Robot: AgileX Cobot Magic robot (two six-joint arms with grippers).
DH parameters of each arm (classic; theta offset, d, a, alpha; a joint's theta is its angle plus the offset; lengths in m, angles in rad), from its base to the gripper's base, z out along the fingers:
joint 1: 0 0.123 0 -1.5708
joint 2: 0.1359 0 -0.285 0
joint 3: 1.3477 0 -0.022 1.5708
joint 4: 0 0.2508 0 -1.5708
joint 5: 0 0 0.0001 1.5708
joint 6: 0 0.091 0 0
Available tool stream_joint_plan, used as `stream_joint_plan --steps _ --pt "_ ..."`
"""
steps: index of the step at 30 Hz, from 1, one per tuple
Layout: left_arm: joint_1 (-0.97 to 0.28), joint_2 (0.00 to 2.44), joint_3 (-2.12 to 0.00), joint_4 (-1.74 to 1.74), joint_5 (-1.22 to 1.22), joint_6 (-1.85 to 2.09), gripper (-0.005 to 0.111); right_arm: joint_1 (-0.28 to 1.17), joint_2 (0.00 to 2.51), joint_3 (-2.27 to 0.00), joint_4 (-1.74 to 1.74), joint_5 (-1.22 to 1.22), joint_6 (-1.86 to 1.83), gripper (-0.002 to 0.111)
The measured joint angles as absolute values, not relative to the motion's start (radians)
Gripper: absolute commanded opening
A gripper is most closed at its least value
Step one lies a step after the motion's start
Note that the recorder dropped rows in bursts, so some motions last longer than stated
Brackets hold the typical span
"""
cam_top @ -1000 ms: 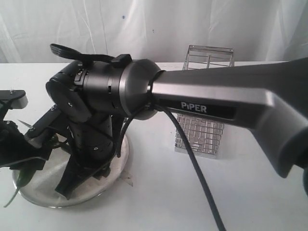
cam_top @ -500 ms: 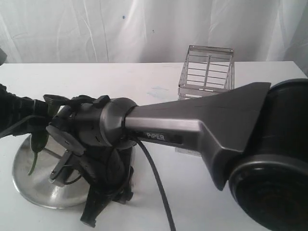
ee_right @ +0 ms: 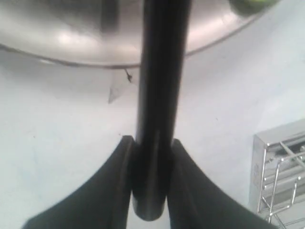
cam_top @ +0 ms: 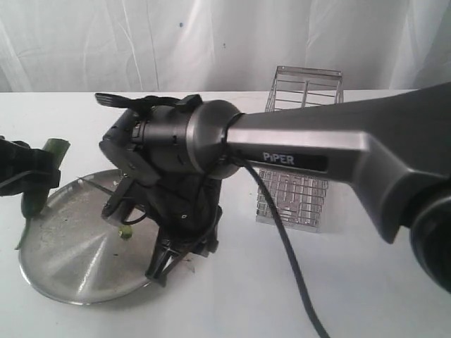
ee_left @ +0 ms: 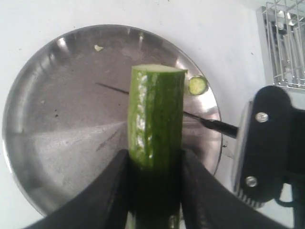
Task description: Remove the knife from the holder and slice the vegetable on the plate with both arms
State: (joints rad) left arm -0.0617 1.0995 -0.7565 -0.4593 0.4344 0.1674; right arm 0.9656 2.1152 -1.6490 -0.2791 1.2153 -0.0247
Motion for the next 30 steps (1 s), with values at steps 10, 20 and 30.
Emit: stream_joint_plan --steps 10,20,30 --pt "-0.048 1.167 -0.729 -0.430 0.429 0.180 0.000 0.913 2.079 -1.572 -0.271 1.219 -0.020 0.000" --pt "-0.048 1.328 -0.665 -0.613 0.378 0.389 0.009 0.904 2.077 -1.572 -0.230 1.217 0.019 0.000" --pt "-0.048 1.422 -0.652 -0.670 0.269 0.427 0.024 0.828 2.071 -1.572 0.189 1.013 -0.041 0.000"
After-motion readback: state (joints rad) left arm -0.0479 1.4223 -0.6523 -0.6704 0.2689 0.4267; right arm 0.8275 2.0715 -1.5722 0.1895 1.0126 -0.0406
